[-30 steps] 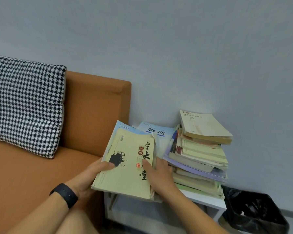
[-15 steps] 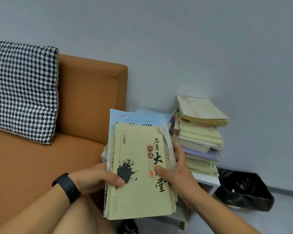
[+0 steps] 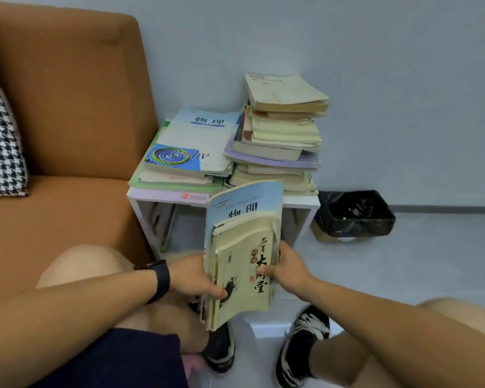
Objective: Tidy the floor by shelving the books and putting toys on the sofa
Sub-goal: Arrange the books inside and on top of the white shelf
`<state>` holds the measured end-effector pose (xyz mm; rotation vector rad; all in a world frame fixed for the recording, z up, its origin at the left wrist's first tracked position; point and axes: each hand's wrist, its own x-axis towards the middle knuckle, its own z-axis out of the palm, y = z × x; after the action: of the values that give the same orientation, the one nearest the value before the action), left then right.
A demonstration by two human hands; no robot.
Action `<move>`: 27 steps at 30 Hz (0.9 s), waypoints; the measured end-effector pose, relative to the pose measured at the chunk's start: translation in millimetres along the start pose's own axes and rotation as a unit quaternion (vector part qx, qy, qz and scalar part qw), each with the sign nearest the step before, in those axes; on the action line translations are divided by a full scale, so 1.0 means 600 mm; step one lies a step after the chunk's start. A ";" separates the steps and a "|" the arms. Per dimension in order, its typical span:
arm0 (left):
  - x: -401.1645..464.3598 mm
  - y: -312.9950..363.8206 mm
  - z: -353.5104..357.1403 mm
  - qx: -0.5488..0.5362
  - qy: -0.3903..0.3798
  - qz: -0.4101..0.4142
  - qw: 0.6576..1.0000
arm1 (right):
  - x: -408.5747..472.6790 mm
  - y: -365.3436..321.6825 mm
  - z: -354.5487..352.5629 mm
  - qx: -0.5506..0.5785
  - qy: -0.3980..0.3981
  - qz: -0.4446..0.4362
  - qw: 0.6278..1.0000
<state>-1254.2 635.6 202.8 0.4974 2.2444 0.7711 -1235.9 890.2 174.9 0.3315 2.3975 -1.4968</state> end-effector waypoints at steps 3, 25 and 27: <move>0.041 -0.024 0.035 -0.030 0.048 -0.061 0.997 | 0.023 0.021 0.014 -0.026 0.030 0.026 0.999; 0.169 -0.135 0.089 -0.221 0.297 -0.223 0.902 | 0.257 -0.003 0.151 0.109 -0.048 0.072 0.990; 0.177 -0.140 0.083 -0.258 0.326 -0.236 0.878 | 0.269 -0.015 0.170 0.141 -0.055 0.066 0.986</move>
<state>-1300.9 649.6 66.8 -0.6431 2.4306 1.3398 -1376.2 800.8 81.3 0.4469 2.0383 -1.7454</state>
